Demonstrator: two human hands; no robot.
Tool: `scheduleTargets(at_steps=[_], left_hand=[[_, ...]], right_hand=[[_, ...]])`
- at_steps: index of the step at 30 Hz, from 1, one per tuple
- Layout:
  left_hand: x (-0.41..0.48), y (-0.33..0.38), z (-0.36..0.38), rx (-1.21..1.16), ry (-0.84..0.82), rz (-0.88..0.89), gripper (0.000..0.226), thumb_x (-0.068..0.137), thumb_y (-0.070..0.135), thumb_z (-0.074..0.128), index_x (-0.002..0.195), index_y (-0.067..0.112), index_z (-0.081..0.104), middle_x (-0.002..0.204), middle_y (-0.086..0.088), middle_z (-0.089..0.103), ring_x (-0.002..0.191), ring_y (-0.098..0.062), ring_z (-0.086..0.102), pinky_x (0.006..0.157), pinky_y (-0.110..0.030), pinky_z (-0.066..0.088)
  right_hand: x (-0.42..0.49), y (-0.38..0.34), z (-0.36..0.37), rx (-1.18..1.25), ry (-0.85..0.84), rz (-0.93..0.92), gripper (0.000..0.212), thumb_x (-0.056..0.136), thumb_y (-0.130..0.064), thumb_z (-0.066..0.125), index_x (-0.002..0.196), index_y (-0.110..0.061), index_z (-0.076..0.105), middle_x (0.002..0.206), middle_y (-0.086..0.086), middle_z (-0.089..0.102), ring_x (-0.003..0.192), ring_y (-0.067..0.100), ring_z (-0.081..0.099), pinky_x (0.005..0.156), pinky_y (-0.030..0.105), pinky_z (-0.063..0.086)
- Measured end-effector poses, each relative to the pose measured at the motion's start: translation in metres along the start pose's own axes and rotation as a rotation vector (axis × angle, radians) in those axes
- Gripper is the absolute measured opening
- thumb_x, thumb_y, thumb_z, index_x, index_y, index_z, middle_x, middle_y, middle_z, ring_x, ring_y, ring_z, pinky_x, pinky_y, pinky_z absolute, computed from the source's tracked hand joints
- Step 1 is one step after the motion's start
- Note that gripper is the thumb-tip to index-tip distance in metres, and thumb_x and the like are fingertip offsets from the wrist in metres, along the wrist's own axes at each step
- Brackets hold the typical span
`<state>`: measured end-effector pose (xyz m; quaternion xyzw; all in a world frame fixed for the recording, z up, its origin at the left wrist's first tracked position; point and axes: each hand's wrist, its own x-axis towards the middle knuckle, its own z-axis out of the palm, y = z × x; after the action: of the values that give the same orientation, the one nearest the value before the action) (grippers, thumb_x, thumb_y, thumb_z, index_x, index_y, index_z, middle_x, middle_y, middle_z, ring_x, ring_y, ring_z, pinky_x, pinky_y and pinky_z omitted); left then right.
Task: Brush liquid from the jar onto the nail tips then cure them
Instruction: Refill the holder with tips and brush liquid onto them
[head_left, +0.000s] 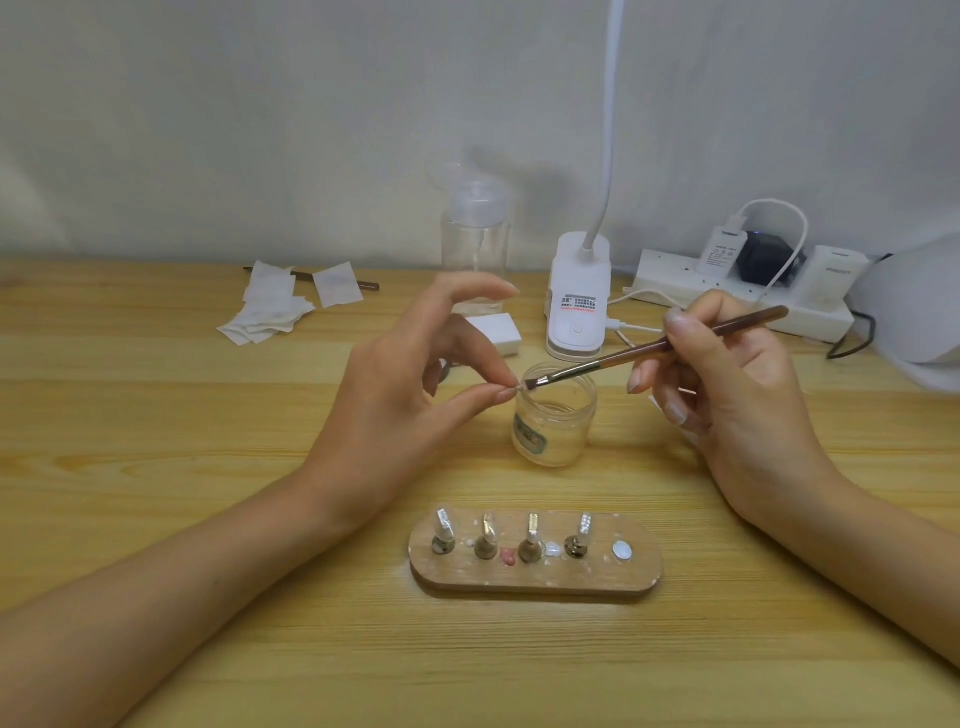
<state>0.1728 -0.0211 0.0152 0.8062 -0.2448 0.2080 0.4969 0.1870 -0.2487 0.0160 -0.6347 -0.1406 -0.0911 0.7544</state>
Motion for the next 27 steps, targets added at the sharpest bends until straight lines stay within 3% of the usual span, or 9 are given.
scheduleTargets(at_steps=[5, 9, 11, 15, 20, 25, 27], left_hand=[[0.0001, -0.0015, -0.0005, 0.079, 0.007, 0.065, 0.059, 0.083, 0.009, 0.079, 0.127, 0.034, 0.049, 0.085, 0.014, 0.072, 0.076, -0.018, 0.063, 0.066, -0.012, 0.038], [-0.0003, -0.0030, -0.0004, 0.147, 0.010, 0.133, 0.056, 0.083, 0.006, 0.079, 0.129, 0.022, 0.052, 0.082, 0.015, 0.071, 0.083, 0.005, 0.061, 0.072, -0.004, 0.037], [-0.0002, -0.0034, -0.0006, 0.176, 0.008, 0.158, 0.054, 0.084, 0.005, 0.078, 0.130, 0.018, 0.053, 0.083, 0.017, 0.071, 0.083, 0.009, 0.059, 0.073, -0.003, 0.036], [0.0003, -0.0038, -0.0007, 0.213, 0.003, 0.196, 0.053, 0.085, 0.004, 0.077, 0.130, 0.017, 0.052, 0.085, 0.017, 0.070, 0.084, 0.009, 0.058, 0.072, -0.004, 0.036], [0.0003, -0.0047, -0.0013, 0.221, -0.003, 0.194, 0.052, 0.087, 0.006, 0.076, 0.130, 0.022, 0.051, 0.091, 0.015, 0.069, 0.084, 0.002, 0.059, 0.072, -0.007, 0.036], [0.0004, -0.0031, -0.0017, 0.229, -0.029, 0.169, 0.049, 0.089, 0.008, 0.074, 0.127, 0.028, 0.050, 0.095, 0.016, 0.068, 0.087, -0.001, 0.061, 0.075, -0.008, 0.036], [0.0001, -0.0023, -0.0018, 0.231, -0.037, 0.164, 0.049, 0.090, 0.010, 0.072, 0.127, 0.031, 0.048, 0.098, 0.018, 0.067, 0.088, -0.002, 0.061, 0.076, -0.009, 0.037]], right_hand=[[0.0009, 0.0001, -0.0023, 0.005, 0.045, -0.030, 0.024, 0.096, -0.025, 0.057, 0.076, -0.020, 0.044, 0.062, 0.006, 0.066, 0.039, 0.011, 0.038, 0.043, 0.029, 0.018], [-0.0005, -0.0002, 0.0002, -0.001, -0.010, -0.007, 0.024, 0.093, -0.031, 0.060, 0.075, -0.022, 0.046, 0.064, 0.008, 0.067, 0.040, 0.011, 0.039, 0.039, 0.018, 0.025], [0.0000, -0.0012, 0.0001, -0.021, 0.031, 0.009, 0.027, 0.091, -0.034, 0.062, 0.075, -0.021, 0.044, 0.062, 0.007, 0.066, 0.039, 0.011, 0.037, 0.038, 0.018, 0.023], [0.0005, -0.0012, -0.0014, 0.021, 0.041, -0.024, 0.026, 0.095, -0.030, 0.058, 0.077, -0.019, 0.042, 0.060, 0.005, 0.065, 0.040, 0.010, 0.037, 0.044, 0.028, 0.020], [0.0004, -0.0015, 0.0010, 0.005, 0.023, 0.019, 0.027, 0.091, -0.033, 0.063, 0.075, -0.020, 0.046, 0.061, 0.008, 0.064, 0.040, 0.011, 0.037, 0.040, 0.017, 0.028], [0.0010, -0.0009, -0.0014, 0.021, 0.042, -0.020, 0.025, 0.093, -0.032, 0.058, 0.078, -0.019, 0.043, 0.060, 0.005, 0.064, 0.039, 0.010, 0.036, 0.045, 0.028, 0.019], [0.0012, -0.0001, -0.0005, 0.035, 0.005, -0.020, 0.025, 0.091, -0.035, 0.060, 0.077, -0.020, 0.045, 0.061, 0.006, 0.065, 0.039, 0.010, 0.037, 0.043, 0.022, 0.023]])
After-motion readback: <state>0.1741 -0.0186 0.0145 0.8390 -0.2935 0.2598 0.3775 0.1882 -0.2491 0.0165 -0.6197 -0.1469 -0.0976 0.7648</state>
